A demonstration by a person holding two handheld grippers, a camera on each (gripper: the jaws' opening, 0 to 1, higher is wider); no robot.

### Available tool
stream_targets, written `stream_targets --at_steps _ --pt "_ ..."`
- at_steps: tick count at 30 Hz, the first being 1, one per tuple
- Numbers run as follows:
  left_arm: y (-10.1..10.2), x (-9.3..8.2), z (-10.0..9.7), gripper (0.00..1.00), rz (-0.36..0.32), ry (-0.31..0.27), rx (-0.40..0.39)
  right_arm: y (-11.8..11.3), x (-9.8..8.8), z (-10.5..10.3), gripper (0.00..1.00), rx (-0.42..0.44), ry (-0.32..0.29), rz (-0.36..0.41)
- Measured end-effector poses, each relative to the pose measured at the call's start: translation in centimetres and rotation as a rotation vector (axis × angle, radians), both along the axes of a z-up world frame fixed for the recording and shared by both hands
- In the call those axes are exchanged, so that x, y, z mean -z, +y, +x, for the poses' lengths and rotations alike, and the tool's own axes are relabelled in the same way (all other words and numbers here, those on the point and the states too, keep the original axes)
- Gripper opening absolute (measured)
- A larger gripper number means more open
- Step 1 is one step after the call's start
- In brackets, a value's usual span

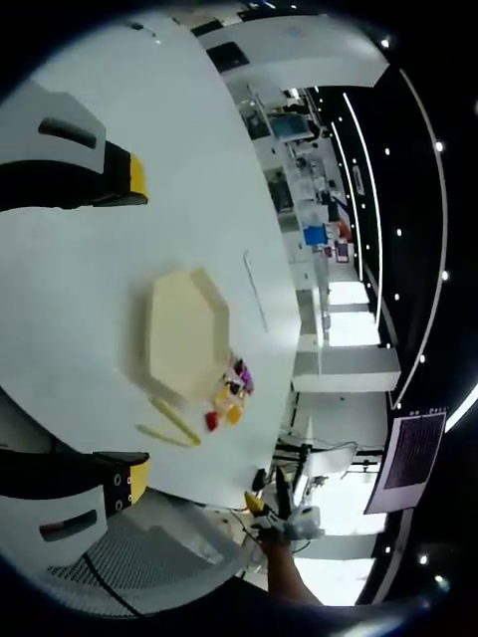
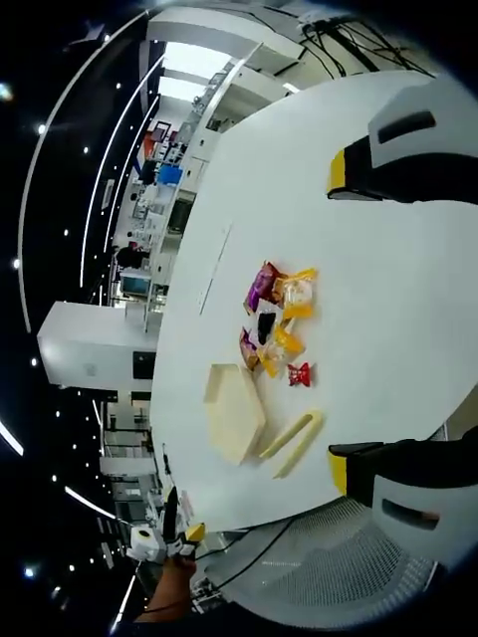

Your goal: Place the target food into the container with the food tongs after gripping and lifting it, then release it inside without dropping or visibly crushing the food.

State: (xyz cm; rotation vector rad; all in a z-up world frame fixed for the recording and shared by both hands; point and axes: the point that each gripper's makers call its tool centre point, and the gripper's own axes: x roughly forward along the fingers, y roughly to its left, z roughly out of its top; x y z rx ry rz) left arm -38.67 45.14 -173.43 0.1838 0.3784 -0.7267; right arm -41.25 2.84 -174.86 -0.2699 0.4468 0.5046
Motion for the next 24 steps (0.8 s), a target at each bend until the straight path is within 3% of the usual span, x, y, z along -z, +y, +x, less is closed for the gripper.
stream_targets --at_steps 16,24 --pt "-0.9 0.0 -0.5 0.99 0.012 0.003 0.034 -0.1 0.1 0.1 1.0 -0.004 0.0 -0.003" --pt "-2.7 -0.2 -1.1 0.99 0.038 0.003 0.102 0.0 0.2 0.0 1.0 -0.004 0.0 -0.003"
